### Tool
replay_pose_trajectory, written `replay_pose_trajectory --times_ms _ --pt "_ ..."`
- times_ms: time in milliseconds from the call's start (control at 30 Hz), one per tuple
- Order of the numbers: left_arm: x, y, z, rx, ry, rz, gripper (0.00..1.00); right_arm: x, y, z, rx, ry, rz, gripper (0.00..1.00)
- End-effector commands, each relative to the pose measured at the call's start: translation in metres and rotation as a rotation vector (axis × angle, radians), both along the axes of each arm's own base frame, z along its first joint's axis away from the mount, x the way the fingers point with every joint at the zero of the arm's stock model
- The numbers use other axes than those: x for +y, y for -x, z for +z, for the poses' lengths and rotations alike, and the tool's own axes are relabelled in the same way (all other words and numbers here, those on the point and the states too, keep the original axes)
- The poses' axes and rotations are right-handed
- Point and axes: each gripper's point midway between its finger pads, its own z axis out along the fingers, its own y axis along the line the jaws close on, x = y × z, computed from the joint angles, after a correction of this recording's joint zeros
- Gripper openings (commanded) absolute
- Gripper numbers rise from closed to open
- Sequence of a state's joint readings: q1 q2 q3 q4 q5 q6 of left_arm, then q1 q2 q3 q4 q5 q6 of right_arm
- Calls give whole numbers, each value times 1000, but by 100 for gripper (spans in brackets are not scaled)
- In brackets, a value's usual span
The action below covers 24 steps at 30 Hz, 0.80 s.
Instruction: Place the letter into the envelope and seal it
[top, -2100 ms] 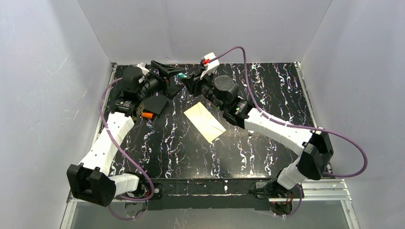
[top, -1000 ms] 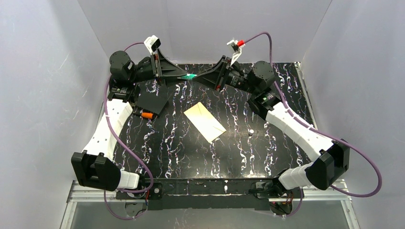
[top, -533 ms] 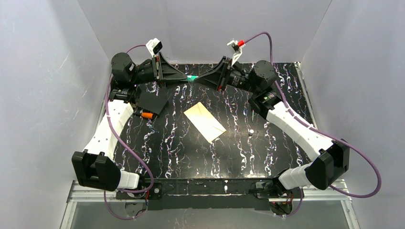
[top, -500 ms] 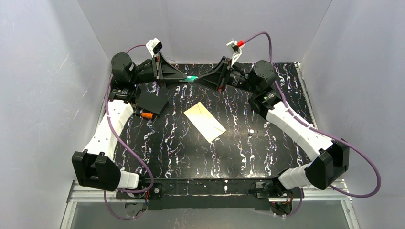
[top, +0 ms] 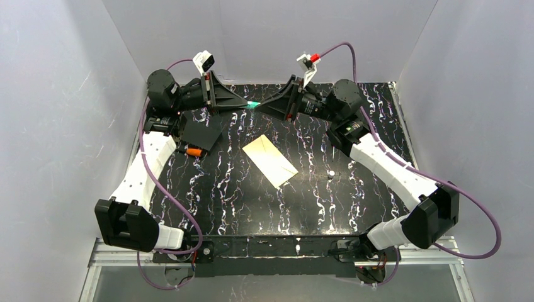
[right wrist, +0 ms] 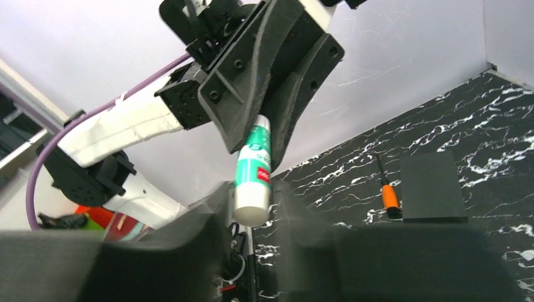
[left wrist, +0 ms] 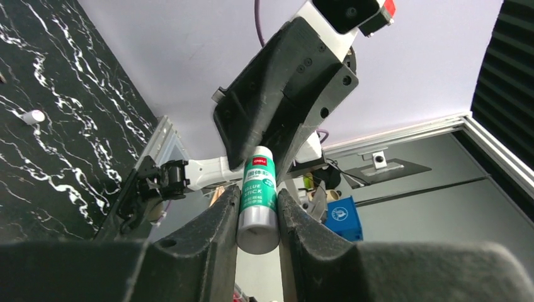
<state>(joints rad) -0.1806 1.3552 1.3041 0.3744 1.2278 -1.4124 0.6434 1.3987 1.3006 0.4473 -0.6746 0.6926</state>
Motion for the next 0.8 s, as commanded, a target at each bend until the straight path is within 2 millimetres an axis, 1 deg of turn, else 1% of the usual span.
replay_pose_trajectory --times_ms 0,33,67,100,133,167,200,233,300,333,367,400,433,467,500,533,567,633,767 --pt "-3 19 12 -79 3 -55 0 -3 -11 8 -4 -1 -69 59" --pt "-3 18 12 -90 4 -45 0 -7 -14 7 2 6 -108 76" --pt "-3 16 11 -99 3 -35 0 -12 -19 4 7 13 -159 85" --pt "-3 13 8 -109 2 -21 0 -19 -31 -4 39 41 -246 90" --pt "-3 9 4 -128 -3 -6 0 -27 -40 -12 61 72 -318 94" --pt "-1 3 -6 -146 -13 16 0 -37 -50 -21 97 105 -389 95" --pt "3 -5 -19 -163 -29 46 0 -47 -59 -34 147 148 -463 95" --pt "10 -19 -38 -144 -51 107 0 -60 -68 -49 197 188 -547 95" --pt "28 -40 -79 -93 -102 211 0 -90 -79 -97 318 337 -720 95" --pt "36 -47 -101 -66 -130 258 0 -111 -82 -120 367 416 -826 94" --pt "44 -50 -124 -27 -162 301 0 -137 -81 -148 431 522 -944 93" --pt "48 -51 -137 -16 -188 330 0 -164 -78 -173 482 634 -1066 92" --pt "51 -49 -148 -13 -213 342 0 -187 -73 -194 511 742 -1153 91" --pt "52 -47 -154 -11 -232 350 0 -202 -68 -210 508 846 -1187 86" --pt "52 -45 -157 0 -235 343 0 -211 -63 -228 492 951 -1182 80" --pt "51 -43 -159 7 -233 332 0 -219 -58 -245 489 1041 -1182 78" --pt "51 -41 -160 17 -233 325 0 -226 -53 -261 505 1109 -1183 78" --pt "51 -42 -163 24 -236 325 0 -229 -43 -290 557 1215 -1142 79" --pt "50 -43 -162 36 -233 317 0 -234 -29 -333 709 1325 -1112 79"
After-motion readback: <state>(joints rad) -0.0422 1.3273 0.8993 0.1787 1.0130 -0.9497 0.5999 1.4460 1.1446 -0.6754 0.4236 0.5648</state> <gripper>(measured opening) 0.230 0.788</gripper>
